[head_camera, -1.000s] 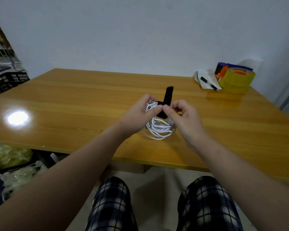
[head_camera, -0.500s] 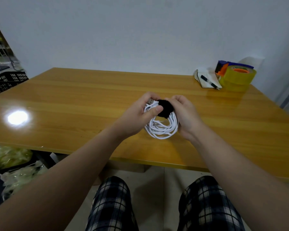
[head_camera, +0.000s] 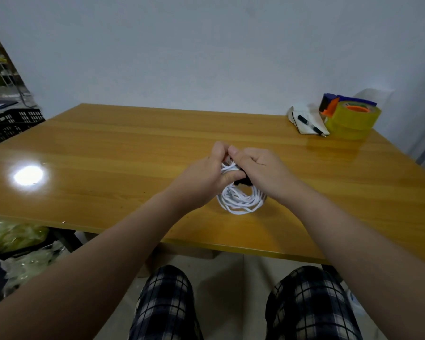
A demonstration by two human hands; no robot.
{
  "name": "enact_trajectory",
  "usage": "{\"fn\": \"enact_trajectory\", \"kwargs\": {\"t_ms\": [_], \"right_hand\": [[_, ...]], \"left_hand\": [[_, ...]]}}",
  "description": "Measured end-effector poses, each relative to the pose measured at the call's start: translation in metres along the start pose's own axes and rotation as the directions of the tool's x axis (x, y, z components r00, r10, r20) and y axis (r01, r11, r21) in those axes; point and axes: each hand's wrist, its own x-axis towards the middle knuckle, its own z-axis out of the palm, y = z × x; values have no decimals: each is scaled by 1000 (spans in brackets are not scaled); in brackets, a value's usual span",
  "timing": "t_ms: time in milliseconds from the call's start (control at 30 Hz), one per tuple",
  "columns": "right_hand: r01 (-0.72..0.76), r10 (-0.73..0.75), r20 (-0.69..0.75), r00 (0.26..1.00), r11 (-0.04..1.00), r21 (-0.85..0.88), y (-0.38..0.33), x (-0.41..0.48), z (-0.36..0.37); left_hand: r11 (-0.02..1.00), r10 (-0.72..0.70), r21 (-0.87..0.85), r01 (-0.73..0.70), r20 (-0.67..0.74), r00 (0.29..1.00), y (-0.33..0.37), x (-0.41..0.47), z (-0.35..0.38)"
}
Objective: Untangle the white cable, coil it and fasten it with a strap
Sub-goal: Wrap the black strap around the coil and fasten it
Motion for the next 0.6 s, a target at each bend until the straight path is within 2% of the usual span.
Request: {"fn": "enact_trajectory", "kwargs": {"t_ms": [100, 233, 300, 367, 433, 467, 533, 600], "right_hand": [[-231, 203, 144, 969, 948, 220, 4, 0, 2], [-347, 300, 366, 881, 935, 70, 10, 6, -1], [-361, 306, 425, 852, 931, 53, 6, 9, -4], [-332, 303, 359, 883, 943, 22, 3, 12, -1], [-252, 238, 176, 955, 966, 63, 0, 13, 6], [-218, 211, 67, 975, 966, 138, -1, 14, 8], [-188, 236, -103, 966, 919, 347, 0, 17, 11], [-181, 329, -186, 926, 819, 545, 3, 25, 13]], "left_hand": [[1000, -4, -20, 4, 24, 1000, -11, -1, 1], [997, -9, 72, 3, 91, 996, -24, -1, 4], [999, 2, 50, -5, 60, 998, -25, -2, 5], [999, 30, 33, -31, 24, 999, -24, 2, 3], [999, 34, 38, -34, 13, 999, -23, 10, -2], [1000, 12, 3, -12, 8, 1000, -22, 15, -4], [968, -89, -235, 94, 31, 996, -24, 24, -7], [841, -178, -482, 244, 179, 968, -27, 27, -7]]}}
